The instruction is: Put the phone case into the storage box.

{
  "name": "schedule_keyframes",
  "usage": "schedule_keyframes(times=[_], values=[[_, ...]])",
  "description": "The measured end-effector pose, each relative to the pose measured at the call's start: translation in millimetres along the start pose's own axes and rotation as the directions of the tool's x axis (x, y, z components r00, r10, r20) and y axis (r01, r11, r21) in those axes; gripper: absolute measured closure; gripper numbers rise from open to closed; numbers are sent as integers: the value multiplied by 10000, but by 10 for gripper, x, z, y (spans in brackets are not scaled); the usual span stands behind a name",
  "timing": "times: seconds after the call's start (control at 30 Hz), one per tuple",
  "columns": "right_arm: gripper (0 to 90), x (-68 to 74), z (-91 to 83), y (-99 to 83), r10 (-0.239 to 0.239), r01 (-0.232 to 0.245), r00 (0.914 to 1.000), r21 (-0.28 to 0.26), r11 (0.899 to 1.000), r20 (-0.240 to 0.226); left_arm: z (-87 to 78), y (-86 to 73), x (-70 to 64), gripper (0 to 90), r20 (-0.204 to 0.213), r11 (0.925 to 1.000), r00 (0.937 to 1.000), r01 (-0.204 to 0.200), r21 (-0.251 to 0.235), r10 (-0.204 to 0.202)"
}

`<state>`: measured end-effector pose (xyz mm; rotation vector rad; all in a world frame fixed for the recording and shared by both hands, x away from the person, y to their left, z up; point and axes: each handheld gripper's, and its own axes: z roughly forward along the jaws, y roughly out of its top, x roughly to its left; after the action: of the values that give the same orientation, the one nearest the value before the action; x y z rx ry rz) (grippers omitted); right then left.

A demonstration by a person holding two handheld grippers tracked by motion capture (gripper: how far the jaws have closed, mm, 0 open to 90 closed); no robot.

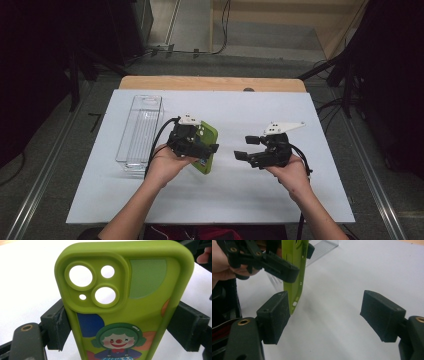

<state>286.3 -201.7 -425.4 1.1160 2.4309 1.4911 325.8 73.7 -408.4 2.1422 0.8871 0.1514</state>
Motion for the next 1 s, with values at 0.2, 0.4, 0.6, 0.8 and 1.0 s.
schedule_keyframes(times=[0.2,0.4,0.6,0.8,1.0], values=[[215,-2,-32,-99,-44,41,9999,262,9996,102,-2,2,-2,161,58,10000,10000,-1,1,1],[216,5,-93,-204,26,-31,9999,347,9994,143,-13,6,11,162,146,10000,9999,79,-47,-79],[218,2,-115,-309,82,-87,9999,338,9994,130,-23,8,13,162,191,10000,9998,51,-43,-50],[223,-24,-171,-409,286,-294,9994,442,9986,192,-41,15,13,162,394,9999,9992,20,-141,-15],[226,-60,-232,-515,566,-583,9975,407,9975,412,-35,17,-3,161,490,10000,9988,-74,-15,75]])
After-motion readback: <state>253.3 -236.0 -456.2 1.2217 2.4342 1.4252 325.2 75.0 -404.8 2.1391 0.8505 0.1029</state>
